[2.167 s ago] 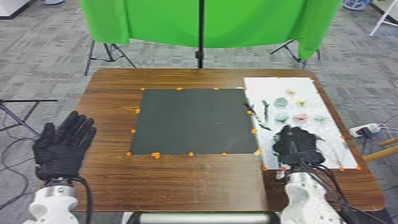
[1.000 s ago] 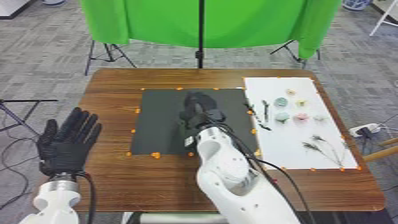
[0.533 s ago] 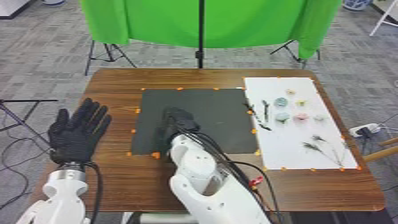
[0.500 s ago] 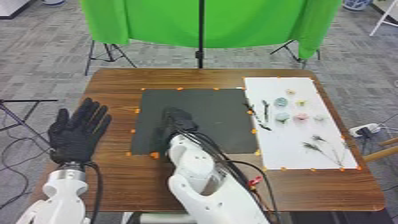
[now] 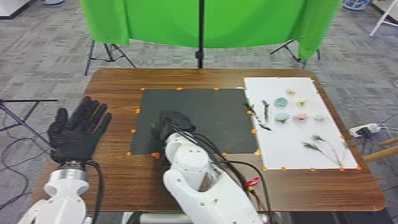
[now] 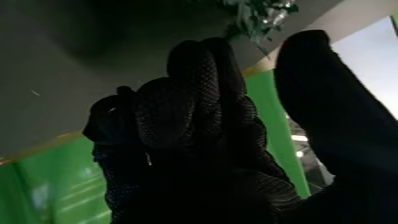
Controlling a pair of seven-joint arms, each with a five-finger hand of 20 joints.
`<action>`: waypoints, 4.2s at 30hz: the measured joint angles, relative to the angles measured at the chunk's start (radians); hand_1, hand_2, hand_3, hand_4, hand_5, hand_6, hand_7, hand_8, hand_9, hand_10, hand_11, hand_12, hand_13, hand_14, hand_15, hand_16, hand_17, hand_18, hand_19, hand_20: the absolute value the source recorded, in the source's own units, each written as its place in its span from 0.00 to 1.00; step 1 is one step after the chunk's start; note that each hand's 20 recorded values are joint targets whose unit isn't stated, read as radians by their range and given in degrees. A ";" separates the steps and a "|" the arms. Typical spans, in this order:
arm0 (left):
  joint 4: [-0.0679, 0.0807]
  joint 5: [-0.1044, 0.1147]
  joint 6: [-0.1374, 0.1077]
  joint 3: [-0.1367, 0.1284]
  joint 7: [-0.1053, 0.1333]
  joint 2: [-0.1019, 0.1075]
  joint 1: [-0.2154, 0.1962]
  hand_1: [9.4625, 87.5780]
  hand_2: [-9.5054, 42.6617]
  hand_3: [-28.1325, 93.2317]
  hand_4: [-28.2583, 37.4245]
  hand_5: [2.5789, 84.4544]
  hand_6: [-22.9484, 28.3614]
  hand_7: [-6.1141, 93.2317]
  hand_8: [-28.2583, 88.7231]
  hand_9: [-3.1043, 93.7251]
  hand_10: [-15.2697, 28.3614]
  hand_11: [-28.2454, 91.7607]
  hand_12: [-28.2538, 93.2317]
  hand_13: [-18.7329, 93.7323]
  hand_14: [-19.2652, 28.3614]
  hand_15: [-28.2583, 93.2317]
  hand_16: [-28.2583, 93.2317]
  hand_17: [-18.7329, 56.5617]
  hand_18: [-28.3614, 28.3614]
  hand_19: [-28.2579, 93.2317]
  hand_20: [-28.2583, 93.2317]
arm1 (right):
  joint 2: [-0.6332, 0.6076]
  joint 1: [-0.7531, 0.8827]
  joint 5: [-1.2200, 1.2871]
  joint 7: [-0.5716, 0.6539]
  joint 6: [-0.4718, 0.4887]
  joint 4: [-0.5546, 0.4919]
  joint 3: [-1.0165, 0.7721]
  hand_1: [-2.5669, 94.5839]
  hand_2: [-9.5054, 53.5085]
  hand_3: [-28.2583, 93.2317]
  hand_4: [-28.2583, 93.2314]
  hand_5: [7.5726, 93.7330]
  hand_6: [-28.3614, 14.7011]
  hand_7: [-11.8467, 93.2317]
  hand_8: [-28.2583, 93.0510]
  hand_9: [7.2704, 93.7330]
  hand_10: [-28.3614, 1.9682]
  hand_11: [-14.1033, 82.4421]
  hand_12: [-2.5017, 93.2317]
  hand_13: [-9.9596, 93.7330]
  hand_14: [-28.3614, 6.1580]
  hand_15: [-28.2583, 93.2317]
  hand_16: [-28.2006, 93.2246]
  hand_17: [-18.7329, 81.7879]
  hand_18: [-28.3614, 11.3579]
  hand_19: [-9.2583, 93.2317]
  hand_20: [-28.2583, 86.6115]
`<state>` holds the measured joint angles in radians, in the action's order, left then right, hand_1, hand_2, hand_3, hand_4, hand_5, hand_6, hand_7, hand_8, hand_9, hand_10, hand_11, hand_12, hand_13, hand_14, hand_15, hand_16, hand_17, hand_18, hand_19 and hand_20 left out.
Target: Arrange flowers
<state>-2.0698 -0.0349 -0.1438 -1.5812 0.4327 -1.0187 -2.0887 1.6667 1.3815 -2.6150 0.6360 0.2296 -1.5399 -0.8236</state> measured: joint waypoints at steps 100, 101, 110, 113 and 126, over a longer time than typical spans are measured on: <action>-0.064 -0.011 -0.051 -0.125 0.077 -0.066 -0.189 0.20 0.44 0.87 0.00 0.56 0.66 0.22 0.16 0.46 0.72 0.43 0.33 0.44 0.74 0.53 0.18 0.14 0.75 0.51 0.33 | -0.653 0.625 0.088 0.263 -0.170 -0.556 -0.742 0.36 0.00 0.90 0.00 0.61 0.43 0.27 0.14 0.54 0.16 0.62 0.27 0.66 0.27 0.91 0.46 0.55 0.00 1.00 0.77; -0.064 -0.011 -0.052 -0.125 0.077 -0.066 -0.189 0.20 0.44 0.87 0.00 0.56 0.66 0.22 0.16 0.46 0.72 0.43 0.33 0.44 0.74 0.53 0.18 0.14 0.75 0.51 0.33 | -0.652 0.624 0.077 0.263 -0.179 -0.541 -0.741 0.37 0.00 0.89 0.00 0.61 0.43 0.27 0.14 0.54 0.17 0.62 0.27 0.66 0.27 0.91 0.46 0.55 0.00 1.00 0.77; -0.068 -0.009 -0.052 -0.124 0.077 -0.067 -0.195 0.20 0.44 0.87 0.00 0.56 0.66 0.22 0.16 0.46 0.72 0.43 0.33 0.44 0.74 0.53 0.18 0.14 0.75 0.51 0.33 | -0.645 0.615 0.130 0.266 -0.134 -0.500 -0.745 0.51 0.00 0.84 0.00 0.78 0.51 0.36 0.24 0.69 0.29 0.64 0.29 0.70 0.32 0.89 0.46 0.56 0.01 1.00 0.76; -0.071 -0.005 -0.052 -0.124 0.077 -0.067 -0.199 0.20 0.44 0.87 0.00 0.56 0.66 0.22 0.16 0.46 0.72 0.43 0.33 0.44 0.74 0.53 0.18 0.14 0.75 0.51 0.33 | -0.643 0.611 0.136 0.269 -0.143 -0.492 -0.744 0.57 0.01 0.84 0.00 0.80 0.52 0.43 0.28 0.73 0.34 0.60 0.40 0.72 0.34 0.89 0.46 0.57 0.02 1.00 0.76; -0.077 0.004 -0.051 -0.121 0.077 -0.068 -0.211 0.20 0.44 0.87 0.00 0.56 0.66 0.22 0.16 0.46 0.72 0.43 0.33 0.44 0.74 0.53 0.18 0.14 0.75 0.51 0.33 | -0.647 0.602 0.177 0.303 -0.263 -0.514 -0.721 0.50 0.02 0.89 0.05 0.79 0.55 0.53 0.36 0.75 0.31 0.67 0.40 0.76 0.34 0.90 0.47 0.60 0.01 1.00 0.80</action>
<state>-2.1467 -0.0309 -0.1945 -1.7019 0.5097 -1.0867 -2.2993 1.0201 1.9835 -2.4382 0.9388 -0.0337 -2.0536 -1.5443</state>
